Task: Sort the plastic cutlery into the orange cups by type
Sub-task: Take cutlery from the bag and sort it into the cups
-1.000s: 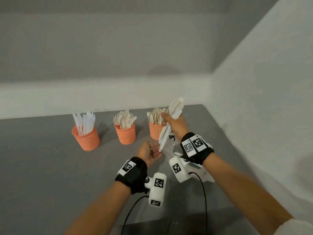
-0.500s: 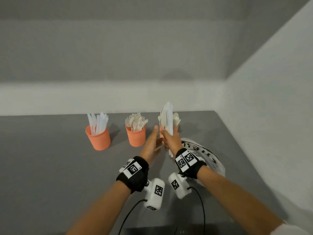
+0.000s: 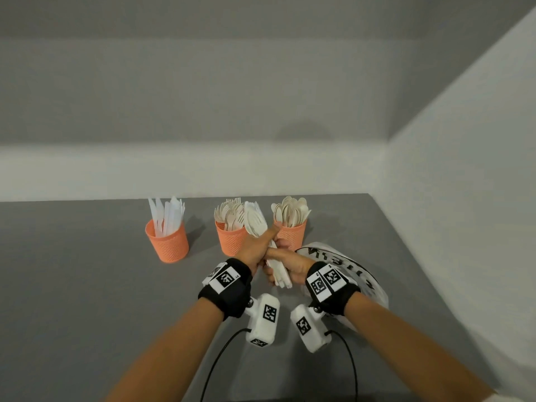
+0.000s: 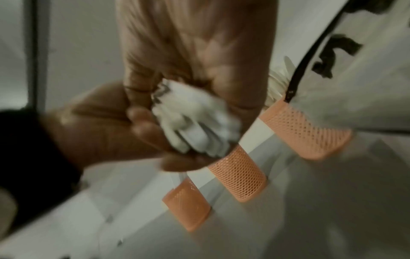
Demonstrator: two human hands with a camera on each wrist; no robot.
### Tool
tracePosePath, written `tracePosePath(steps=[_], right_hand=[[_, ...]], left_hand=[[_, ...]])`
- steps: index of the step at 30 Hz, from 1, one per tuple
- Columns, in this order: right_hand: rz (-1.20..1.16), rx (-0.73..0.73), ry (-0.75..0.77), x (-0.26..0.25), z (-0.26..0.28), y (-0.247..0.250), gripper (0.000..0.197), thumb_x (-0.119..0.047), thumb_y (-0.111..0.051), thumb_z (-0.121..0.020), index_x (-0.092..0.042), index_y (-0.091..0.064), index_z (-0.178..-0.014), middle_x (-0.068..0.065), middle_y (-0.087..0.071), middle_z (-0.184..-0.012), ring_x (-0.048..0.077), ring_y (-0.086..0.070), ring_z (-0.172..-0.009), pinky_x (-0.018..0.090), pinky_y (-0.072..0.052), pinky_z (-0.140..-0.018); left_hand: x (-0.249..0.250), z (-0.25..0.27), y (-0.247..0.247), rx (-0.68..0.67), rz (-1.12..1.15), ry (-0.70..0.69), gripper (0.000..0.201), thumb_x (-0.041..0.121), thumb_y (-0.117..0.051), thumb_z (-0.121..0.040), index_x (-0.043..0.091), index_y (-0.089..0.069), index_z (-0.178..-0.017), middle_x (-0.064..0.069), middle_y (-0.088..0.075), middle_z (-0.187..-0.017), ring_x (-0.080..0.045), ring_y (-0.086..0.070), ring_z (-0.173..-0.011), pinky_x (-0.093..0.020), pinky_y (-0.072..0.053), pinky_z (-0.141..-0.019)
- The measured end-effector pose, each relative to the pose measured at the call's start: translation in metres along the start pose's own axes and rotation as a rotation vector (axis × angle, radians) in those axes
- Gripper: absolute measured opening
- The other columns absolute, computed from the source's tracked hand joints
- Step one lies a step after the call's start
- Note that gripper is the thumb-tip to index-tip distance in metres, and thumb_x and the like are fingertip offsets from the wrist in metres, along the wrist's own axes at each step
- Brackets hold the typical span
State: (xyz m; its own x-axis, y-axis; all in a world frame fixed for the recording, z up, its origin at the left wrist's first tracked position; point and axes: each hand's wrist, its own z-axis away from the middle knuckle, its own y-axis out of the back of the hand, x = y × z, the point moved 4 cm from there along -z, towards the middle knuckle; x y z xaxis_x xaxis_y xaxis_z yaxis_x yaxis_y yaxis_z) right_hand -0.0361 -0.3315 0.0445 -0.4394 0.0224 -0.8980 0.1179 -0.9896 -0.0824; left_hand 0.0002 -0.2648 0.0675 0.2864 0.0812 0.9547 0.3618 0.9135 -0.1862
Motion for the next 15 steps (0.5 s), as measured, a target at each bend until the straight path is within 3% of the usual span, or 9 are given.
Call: tracePosePath(steps=[2,5,6,8,10,11,13,15], right_hand=[[0.177,0.171,0.138,-0.003,-0.008,0.008,0.008,-0.009,-0.052,-0.089,-0.006,-0.058,-0.093,0.005,-0.06,-0.068,0.014,-0.059,-0.059,0.027,-0.05,-0.063],[0.467,0.366,0.202,-0.001,-0.013,0.009,0.039,-0.011,-0.057,-0.079,-0.003,-0.052,-0.117,0.01,-0.064,-0.09,0.025,-0.063,-0.083,0.037,-0.053,-0.079],[0.5,0.395,0.211,-0.001,-0.015,0.007,0.039,-0.01,-0.053,-0.079,-0.004,-0.051,-0.117,0.013,-0.065,-0.089,0.028,-0.064,-0.081,0.039,-0.054,-0.077],[0.396,0.427,0.205,0.001,-0.019,0.005,0.026,-0.008,-0.045,-0.087,-0.008,-0.049,-0.112,0.012,-0.06,-0.072,0.022,-0.059,-0.057,0.031,-0.051,-0.054],[0.125,0.444,0.167,-0.001,-0.019,0.01,0.015,-0.01,-0.036,-0.094,-0.007,-0.05,-0.092,0.006,-0.042,-0.055,0.011,-0.041,-0.034,0.018,-0.033,-0.036],[-0.015,0.418,0.132,0.001,-0.017,0.015,0.022,-0.013,-0.032,-0.096,-0.009,-0.048,-0.081,0.003,-0.035,-0.049,0.007,-0.033,-0.028,0.014,-0.027,-0.033],[-0.242,0.252,0.07,0.003,-0.012,0.019,0.031,-0.021,-0.031,-0.097,-0.014,-0.046,-0.071,-0.004,-0.029,-0.039,0.004,-0.024,-0.024,0.011,-0.021,-0.03],[-0.333,0.103,0.036,0.005,-0.007,0.02,0.037,-0.035,-0.034,-0.098,-0.016,-0.046,-0.068,-0.009,-0.027,-0.033,0.003,-0.022,-0.024,0.011,-0.02,-0.029]], left_hand=[[-0.001,-0.008,0.006,0.166,-0.033,-0.021,0.027,0.031,-0.063,-0.086,0.012,-0.055,-0.069,-0.003,-0.068,-0.063,-0.013,-0.064,-0.052,-0.018,-0.046,-0.044],[0.0,-0.013,0.006,0.262,-0.128,-0.079,0.026,0.029,-0.064,-0.086,0.011,-0.059,-0.068,-0.005,-0.067,-0.07,-0.014,-0.062,-0.061,-0.025,-0.049,-0.06],[0.002,-0.014,0.003,0.244,-0.166,-0.091,0.024,0.026,-0.064,-0.086,0.007,-0.061,-0.071,-0.006,-0.065,-0.071,-0.013,-0.06,-0.062,-0.025,-0.048,-0.061],[0.005,-0.013,-0.003,0.143,-0.257,-0.11,0.019,0.02,-0.065,-0.084,0.002,-0.061,-0.089,-0.005,-0.062,-0.077,-0.011,-0.058,-0.066,-0.019,-0.045,-0.057],[0.005,-0.014,-0.005,0.002,-0.316,-0.102,0.028,0.019,-0.066,-0.083,0.003,-0.055,-0.103,-0.005,-0.061,-0.084,-0.012,-0.058,-0.072,-0.019,-0.047,-0.06],[0.004,-0.015,-0.004,-0.048,-0.324,-0.085,0.031,0.02,-0.066,-0.083,0.003,-0.053,-0.107,-0.005,-0.061,-0.086,-0.013,-0.058,-0.074,-0.022,-0.049,-0.066],[0.002,-0.013,0.001,-0.097,-0.289,-0.055,0.023,0.022,-0.064,-0.086,0.008,-0.054,-0.101,-0.001,-0.059,-0.079,-0.011,-0.057,-0.072,-0.027,-0.05,-0.077],[0.003,-0.009,0.005,-0.12,-0.202,-0.057,0.01,0.022,-0.061,-0.088,0.014,-0.057,-0.084,0.003,-0.057,-0.066,-0.006,-0.054,-0.06,-0.024,-0.05,-0.074]])
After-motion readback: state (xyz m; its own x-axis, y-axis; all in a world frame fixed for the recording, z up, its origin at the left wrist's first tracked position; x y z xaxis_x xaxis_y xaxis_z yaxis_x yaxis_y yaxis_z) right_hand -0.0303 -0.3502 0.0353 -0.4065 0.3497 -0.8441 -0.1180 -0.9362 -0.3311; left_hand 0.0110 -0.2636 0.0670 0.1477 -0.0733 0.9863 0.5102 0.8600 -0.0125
